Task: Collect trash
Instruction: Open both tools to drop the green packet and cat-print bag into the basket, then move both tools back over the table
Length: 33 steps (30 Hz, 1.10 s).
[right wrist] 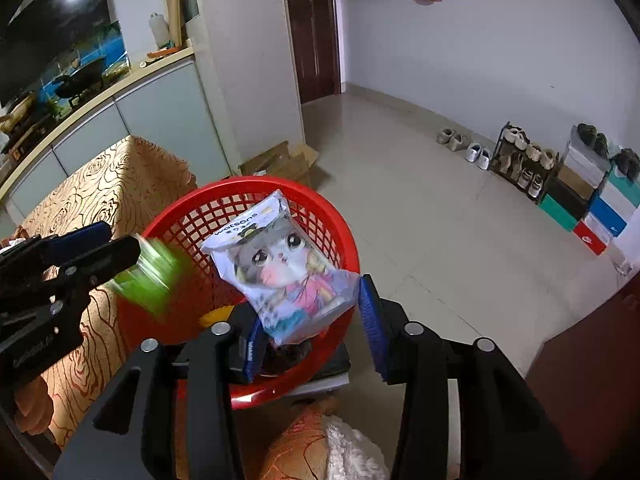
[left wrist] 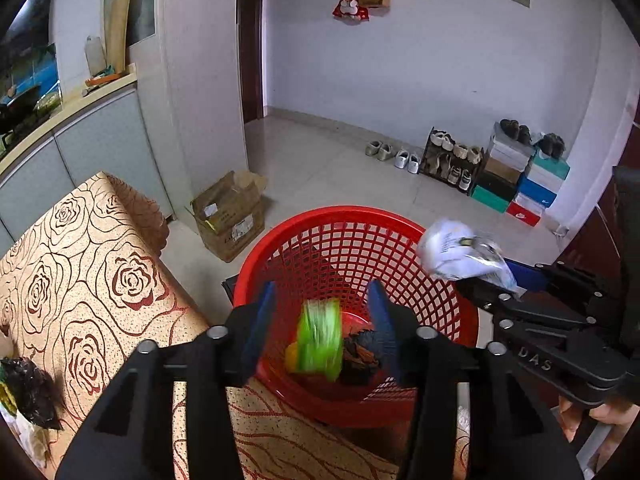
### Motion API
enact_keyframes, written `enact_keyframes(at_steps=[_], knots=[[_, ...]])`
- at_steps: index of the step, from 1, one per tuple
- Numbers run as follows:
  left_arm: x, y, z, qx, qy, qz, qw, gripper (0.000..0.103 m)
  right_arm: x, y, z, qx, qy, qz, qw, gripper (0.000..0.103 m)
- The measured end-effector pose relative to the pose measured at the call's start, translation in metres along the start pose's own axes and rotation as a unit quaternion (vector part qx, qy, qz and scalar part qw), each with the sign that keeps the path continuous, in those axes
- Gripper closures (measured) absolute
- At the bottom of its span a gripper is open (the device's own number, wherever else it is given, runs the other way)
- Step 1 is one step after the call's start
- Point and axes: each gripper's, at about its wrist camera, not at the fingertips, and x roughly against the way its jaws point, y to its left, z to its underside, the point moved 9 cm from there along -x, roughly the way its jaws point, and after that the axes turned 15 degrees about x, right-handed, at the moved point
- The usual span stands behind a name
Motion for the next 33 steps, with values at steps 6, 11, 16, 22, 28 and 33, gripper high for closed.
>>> enact_keyframes(at_steps=[6, 11, 16, 22, 28, 33], knots=[[0.009, 0.004, -0.005, 0.001, -0.014, -0.006, 0.9999, 0.041, -0.002, 0.006, -0.003, -0.002, -0.005, -0.015, 1.000, 0.047], [0.028, 0.014, -0.013, 0.008, -0.041, -0.020, 0.9989, 0.034, 0.005, 0.008, -0.005, -0.009, -0.014, -0.018, 1.000, 0.047], [0.047, 0.020, -0.016, 0.010, -0.066, -0.038, 0.9971, 0.030, 0.020, 0.011, -0.008, -0.017, -0.036, -0.020, 0.999, 0.046], [0.073, 0.031, -0.017, 0.020, -0.092, -0.055, 0.9940, 0.026, 0.043, 0.013, -0.012, -0.025, -0.066, -0.017, 0.997, 0.032], [0.102, 0.044, -0.015, 0.032, -0.120, -0.074, 0.9894, 0.024, 0.065, 0.030, -0.018, -0.006, -0.094, -0.016, 0.995, 0.032], [0.128, 0.054, -0.013, 0.037, -0.144, -0.095, 0.9843, 0.019, 0.083, 0.044, -0.023, 0.008, -0.115, -0.014, 0.993, 0.025]])
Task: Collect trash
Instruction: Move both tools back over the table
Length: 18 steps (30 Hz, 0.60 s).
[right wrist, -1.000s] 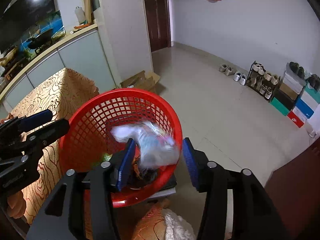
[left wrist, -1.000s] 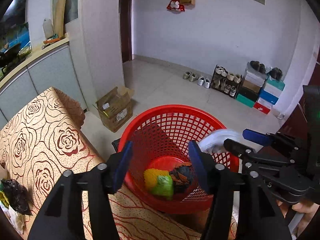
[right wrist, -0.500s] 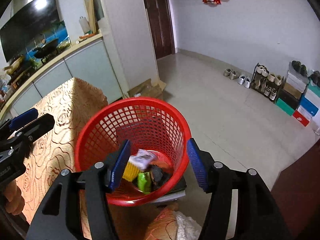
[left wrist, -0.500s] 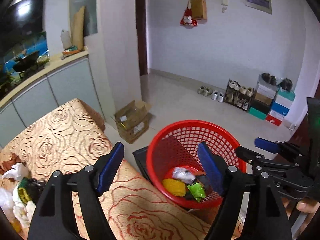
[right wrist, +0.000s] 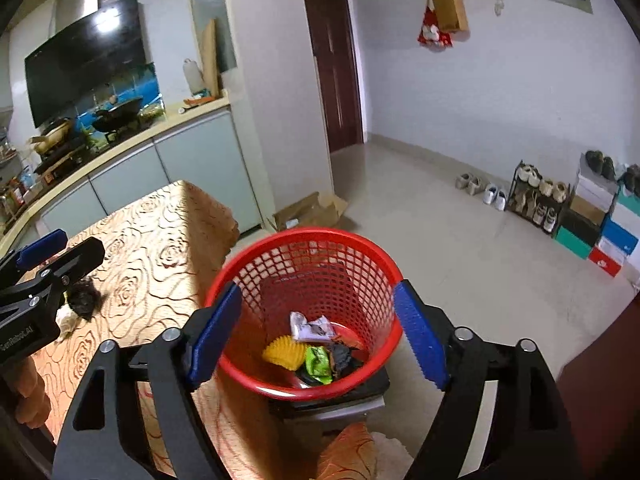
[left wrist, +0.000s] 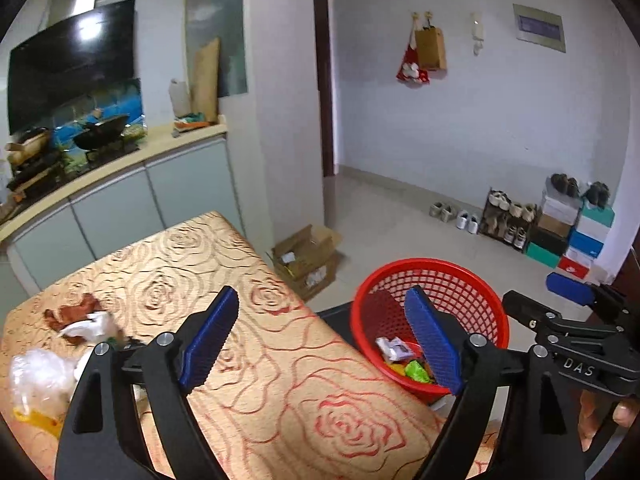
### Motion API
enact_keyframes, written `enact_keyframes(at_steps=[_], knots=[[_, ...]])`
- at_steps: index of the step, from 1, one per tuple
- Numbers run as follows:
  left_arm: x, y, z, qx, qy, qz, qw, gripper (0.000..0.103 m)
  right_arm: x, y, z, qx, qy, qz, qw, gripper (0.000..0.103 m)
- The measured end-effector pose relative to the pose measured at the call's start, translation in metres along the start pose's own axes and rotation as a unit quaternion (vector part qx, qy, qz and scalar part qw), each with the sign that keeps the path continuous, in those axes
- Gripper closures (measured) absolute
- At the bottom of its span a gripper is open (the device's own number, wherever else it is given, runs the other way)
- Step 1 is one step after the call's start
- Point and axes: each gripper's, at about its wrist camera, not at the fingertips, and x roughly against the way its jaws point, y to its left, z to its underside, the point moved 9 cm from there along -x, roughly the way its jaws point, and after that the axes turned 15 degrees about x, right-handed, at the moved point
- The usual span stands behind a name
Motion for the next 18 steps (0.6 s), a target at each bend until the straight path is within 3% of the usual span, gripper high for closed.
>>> enact_keyframes(at_steps=[18], knots=[[0.052, 0.065, -0.001, 0.048, -0.035, -0.049, 0.9970, 0.017, 0.027, 0.048, -0.014, 0.025, -0.032, -0.028, 0.999, 0.022]])
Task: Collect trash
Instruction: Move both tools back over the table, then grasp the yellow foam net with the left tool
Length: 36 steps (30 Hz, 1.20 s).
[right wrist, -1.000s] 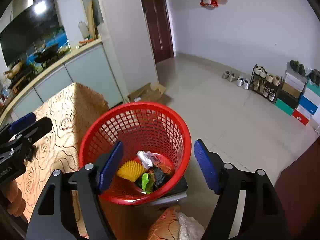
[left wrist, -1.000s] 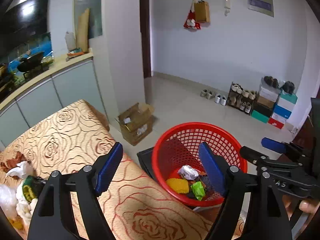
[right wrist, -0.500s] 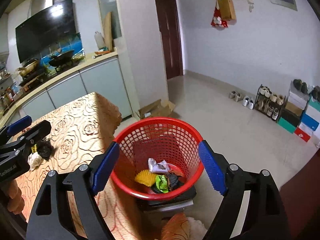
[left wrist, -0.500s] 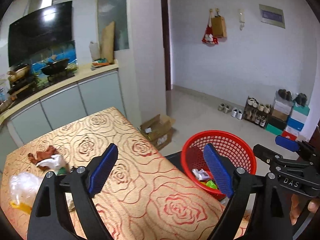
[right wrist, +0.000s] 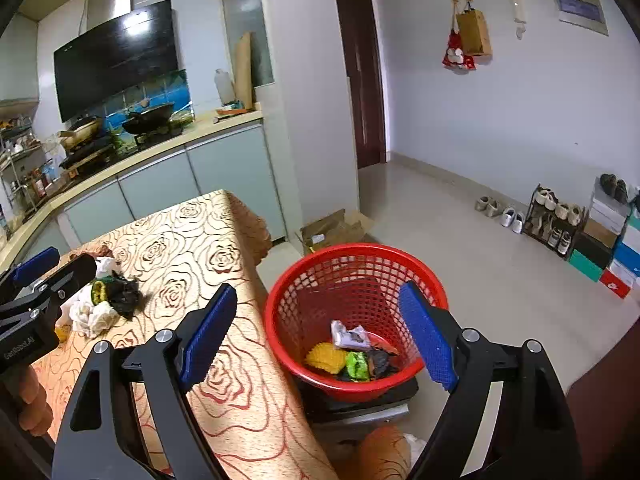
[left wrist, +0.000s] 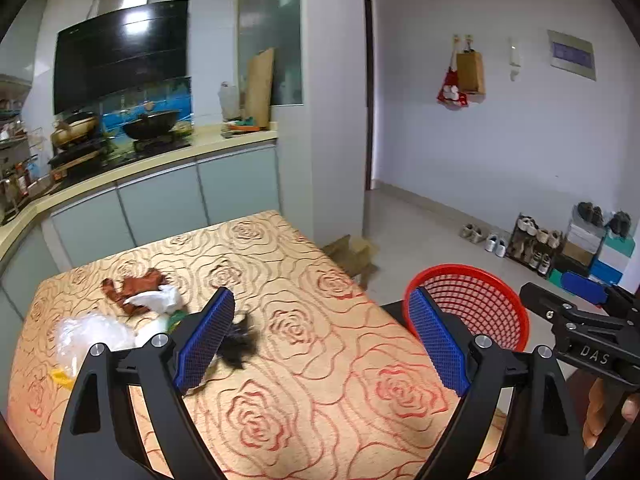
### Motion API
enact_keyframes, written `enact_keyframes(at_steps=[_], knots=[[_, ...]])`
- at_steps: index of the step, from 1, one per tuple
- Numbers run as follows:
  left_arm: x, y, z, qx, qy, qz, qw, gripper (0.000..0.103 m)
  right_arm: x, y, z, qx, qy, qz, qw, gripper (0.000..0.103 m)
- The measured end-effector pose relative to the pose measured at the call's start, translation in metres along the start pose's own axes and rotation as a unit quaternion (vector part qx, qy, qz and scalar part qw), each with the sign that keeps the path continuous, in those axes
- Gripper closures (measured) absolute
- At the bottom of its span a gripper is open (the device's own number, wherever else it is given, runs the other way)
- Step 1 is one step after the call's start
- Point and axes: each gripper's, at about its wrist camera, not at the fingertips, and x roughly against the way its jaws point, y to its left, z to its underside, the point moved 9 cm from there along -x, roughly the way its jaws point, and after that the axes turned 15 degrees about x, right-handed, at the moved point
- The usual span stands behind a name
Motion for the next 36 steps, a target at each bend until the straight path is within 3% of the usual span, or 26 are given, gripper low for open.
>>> enact_keyframes(at_steps=[14, 20, 26, 36], knots=[[0.019, 0.096, -0.003, 0.053, -0.012, -0.085, 0.9949, 0.017, -0.006, 0.065, -0.020, 0.034, -0.012, -0.056, 0.998, 0.022], [0.030, 0.167, 0.003, 0.091, -0.009, -0.142, 0.9857, 0.017, -0.012, 0.095, -0.026, 0.050, -0.010, -0.079, 0.996, 0.022], [0.038, 0.216, 0.016, 0.097, -0.004, -0.185, 0.9779, 0.017, -0.019, 0.119, -0.029, 0.062, -0.005, -0.098, 0.993, 0.022], [0.019, 0.258, 0.042, 0.119, 0.036, -0.193, 0.9732, 0.017, -0.032, 0.139, -0.033, 0.074, 0.004, -0.112, 0.991, 0.022]])
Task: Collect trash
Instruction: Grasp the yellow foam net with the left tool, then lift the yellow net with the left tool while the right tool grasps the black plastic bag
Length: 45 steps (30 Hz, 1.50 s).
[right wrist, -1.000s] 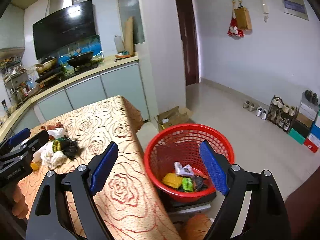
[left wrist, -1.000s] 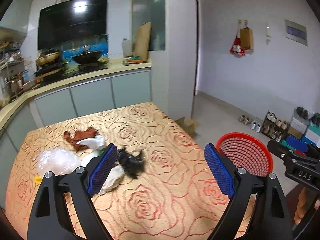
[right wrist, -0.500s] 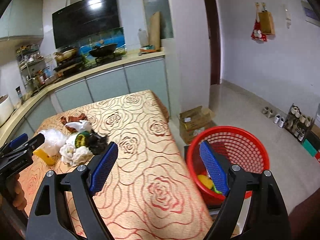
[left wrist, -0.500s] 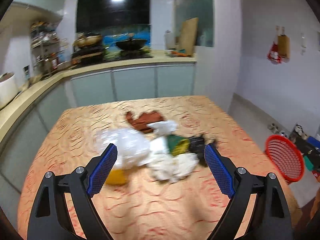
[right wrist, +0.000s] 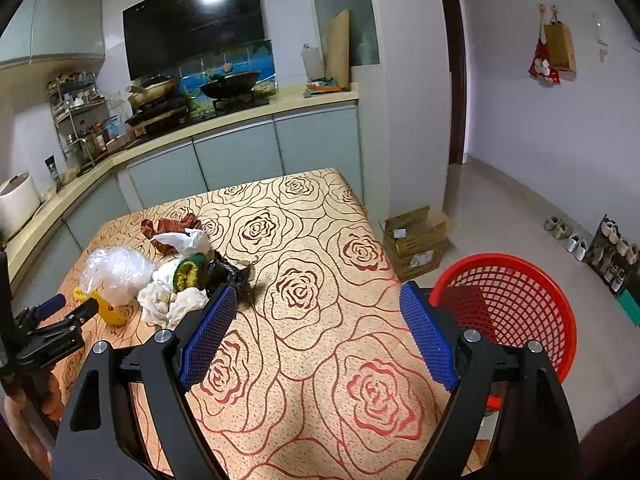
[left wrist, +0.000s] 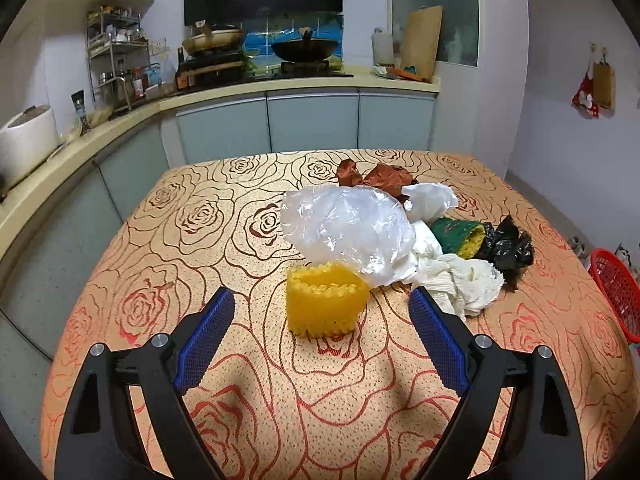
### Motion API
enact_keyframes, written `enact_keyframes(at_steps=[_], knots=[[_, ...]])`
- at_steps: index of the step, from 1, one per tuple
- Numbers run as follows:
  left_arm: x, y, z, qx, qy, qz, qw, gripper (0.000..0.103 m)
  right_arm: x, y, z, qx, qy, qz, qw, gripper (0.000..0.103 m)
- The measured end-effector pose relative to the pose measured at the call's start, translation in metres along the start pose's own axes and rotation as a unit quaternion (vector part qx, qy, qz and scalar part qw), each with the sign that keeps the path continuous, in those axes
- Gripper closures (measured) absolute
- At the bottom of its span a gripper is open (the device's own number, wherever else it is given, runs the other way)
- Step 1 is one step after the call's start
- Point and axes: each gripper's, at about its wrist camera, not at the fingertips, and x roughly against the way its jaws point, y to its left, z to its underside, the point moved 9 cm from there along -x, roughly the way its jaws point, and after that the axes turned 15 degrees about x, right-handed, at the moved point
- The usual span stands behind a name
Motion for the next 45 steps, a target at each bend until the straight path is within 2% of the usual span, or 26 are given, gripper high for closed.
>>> enact_keyframes(at_steps=[8, 15, 19, 21, 24, 45], knots=[[-0.032, 0.001, 0.006, -0.020, 0.033, -0.021, 0.9991, 0.019, -0.011, 0.003, -0.004, 0.001, 0.006, -0.003, 1.000, 0.022], [-0.042, 0.006, 0.009, -0.007, 0.049, -0.013, 0.9987, 0.055, -0.022, 0.006, -0.001, 0.000, 0.017, -0.007, 1.000, 0.022], [-0.040, 0.008, 0.007, 0.002, 0.046, -0.012, 0.9989, 0.068, -0.026, 0.009, -0.001, 0.002, 0.021, -0.010, 1.000, 0.022], [-0.038, 0.008, 0.007, 0.001, 0.045, -0.010, 0.9990, 0.079, -0.028, 0.011, 0.000, 0.004, 0.023, -0.011, 1.000, 0.022], [-0.033, 0.007, 0.006, 0.002, 0.043, -0.004, 0.9991, 0.086, -0.029, 0.014, 0.002, 0.008, 0.025, -0.013, 1.000, 0.022], [0.052, 0.001, -0.012, -0.020, -0.032, 0.030, 0.9989, 0.088, -0.053, 0.058, 0.005, 0.035, 0.041, -0.054, 0.997, 0.022]])
